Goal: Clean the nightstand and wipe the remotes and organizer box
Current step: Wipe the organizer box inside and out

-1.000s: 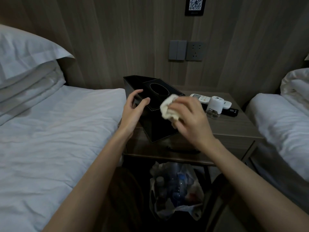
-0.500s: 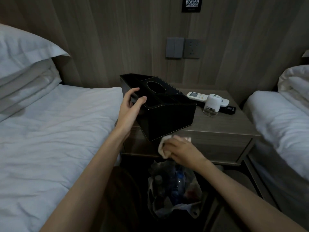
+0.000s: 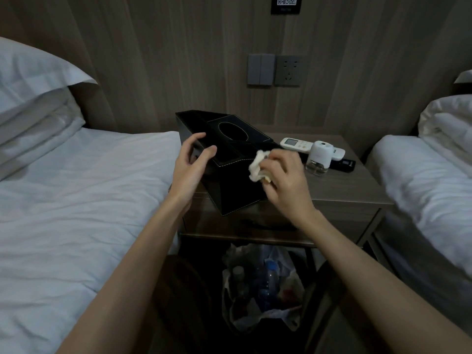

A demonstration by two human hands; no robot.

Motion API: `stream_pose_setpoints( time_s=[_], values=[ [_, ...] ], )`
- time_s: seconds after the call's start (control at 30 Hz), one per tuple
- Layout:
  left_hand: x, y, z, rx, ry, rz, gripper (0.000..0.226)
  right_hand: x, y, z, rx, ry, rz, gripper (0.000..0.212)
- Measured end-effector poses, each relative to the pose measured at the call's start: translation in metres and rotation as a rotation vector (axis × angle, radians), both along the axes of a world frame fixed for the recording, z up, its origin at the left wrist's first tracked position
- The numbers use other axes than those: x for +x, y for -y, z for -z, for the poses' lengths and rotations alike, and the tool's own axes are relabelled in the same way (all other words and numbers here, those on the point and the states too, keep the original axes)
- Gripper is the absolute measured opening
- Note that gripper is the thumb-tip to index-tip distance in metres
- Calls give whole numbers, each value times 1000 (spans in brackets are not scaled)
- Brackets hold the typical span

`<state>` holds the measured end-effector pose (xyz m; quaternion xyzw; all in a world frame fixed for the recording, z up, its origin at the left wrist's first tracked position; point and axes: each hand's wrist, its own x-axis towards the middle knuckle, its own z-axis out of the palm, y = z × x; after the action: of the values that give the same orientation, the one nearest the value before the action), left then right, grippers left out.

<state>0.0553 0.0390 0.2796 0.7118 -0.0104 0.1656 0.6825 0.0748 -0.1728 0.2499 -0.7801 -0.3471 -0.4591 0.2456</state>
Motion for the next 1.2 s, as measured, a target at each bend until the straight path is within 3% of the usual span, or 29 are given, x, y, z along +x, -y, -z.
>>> stream_pose_setpoints(
  time_s=[0.17, 0.3, 0.47, 0.6, 0.77, 0.93, 1.2],
  values=[
    [0, 0, 1, -13, 3, 6, 45, -7, 16, 58, -221, -158, -67, 40],
    [0, 0, 0, -26, 2, 4, 46, -17, 28, 54, -413, -202, -125, 27],
    [-1, 1, 0, -30, 15, 4, 43, -17, 29, -13, -130, 26, -21, 21],
    [-1, 1, -1, -32, 8, 0, 46, 4, 30, -21, 7, -66, 124, 34],
    [-1, 1, -1, -41, 10, 1, 42, 3, 28, 10, 64, -142, 139, 38],
    [-1, 1, -1, -39, 12, 10, 41, -11, 38, 39, -154, -306, 118, 38],
    [-3, 7, -3, -80, 28, -29, 29, -28, 32, 36, -628, -206, 0, 23]
  ],
)
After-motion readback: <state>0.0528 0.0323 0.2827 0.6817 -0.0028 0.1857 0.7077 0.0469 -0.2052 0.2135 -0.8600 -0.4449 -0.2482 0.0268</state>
